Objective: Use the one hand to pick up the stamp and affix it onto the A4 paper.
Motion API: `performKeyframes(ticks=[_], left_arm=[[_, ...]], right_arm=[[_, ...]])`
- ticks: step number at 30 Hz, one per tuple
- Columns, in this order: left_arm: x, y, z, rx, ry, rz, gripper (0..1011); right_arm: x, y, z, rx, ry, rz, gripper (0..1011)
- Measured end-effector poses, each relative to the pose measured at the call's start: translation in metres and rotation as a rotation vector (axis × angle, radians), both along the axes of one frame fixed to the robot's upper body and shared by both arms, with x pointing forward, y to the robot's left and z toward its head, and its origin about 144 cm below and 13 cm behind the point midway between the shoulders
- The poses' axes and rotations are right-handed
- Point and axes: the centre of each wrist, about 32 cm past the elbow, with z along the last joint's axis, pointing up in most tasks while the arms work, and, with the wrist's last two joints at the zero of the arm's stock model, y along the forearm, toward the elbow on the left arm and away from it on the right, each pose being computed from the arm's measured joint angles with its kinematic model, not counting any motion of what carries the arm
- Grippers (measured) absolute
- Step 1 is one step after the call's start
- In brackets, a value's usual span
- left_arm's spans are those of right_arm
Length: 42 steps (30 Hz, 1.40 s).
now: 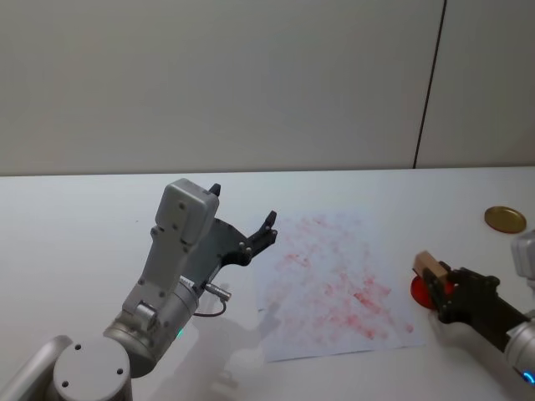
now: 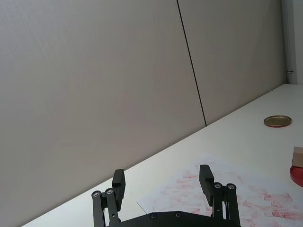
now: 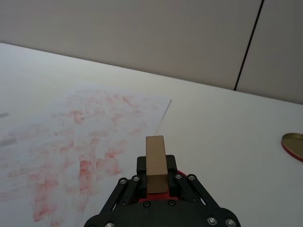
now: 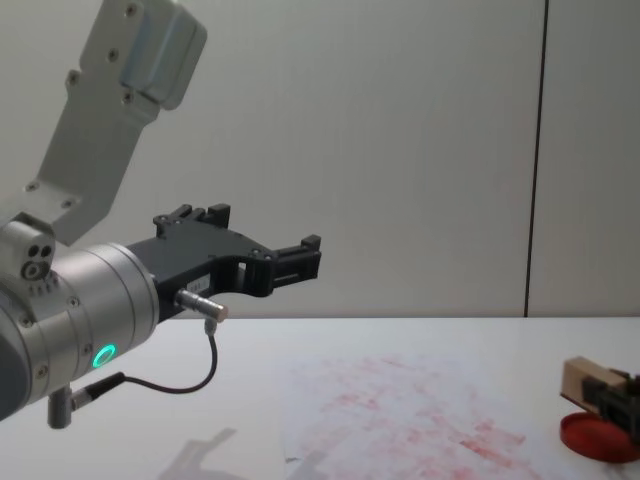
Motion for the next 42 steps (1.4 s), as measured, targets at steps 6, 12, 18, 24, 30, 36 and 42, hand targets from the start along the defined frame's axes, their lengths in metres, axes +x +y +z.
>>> performKeyframes(ticks=[6,12,18,24,30,36,42], left_arm=[[0.0,0.0,0.0,0.0,0.0,0.0,993],[0.0,0.0,0.0,0.0,0.0,0.0,993],[0.0,0.0,0.0,0.0,0.0,0.0,993],[0.0,0.0,0.0,0.0,0.0,0.0,993],[0.0,0.0,0.0,0.0,0.0,0.0,993],[0.0,0.0,0.0,0.0,0.0,0.0,993],[0.0,0.0,0.0,0.0,0.0,0.0,993]], right_arm=[[-0.002,0.01,0.005,0.022,-0.034,0.047,219],[-0.005,0.022,0.008,0.038,-0.048,0.096,219],[-0.01,0.032,0.007,0.043,-0.04,0.131,219],[-0.015,0.039,0.004,0.041,-0.022,0.162,219],[-0.02,0.043,0.0,0.031,-0.002,0.184,219],[-0.024,0.044,-0.004,0.018,0.017,0.195,219],[-0.026,0.045,-0.007,0.007,0.031,0.201,219]])
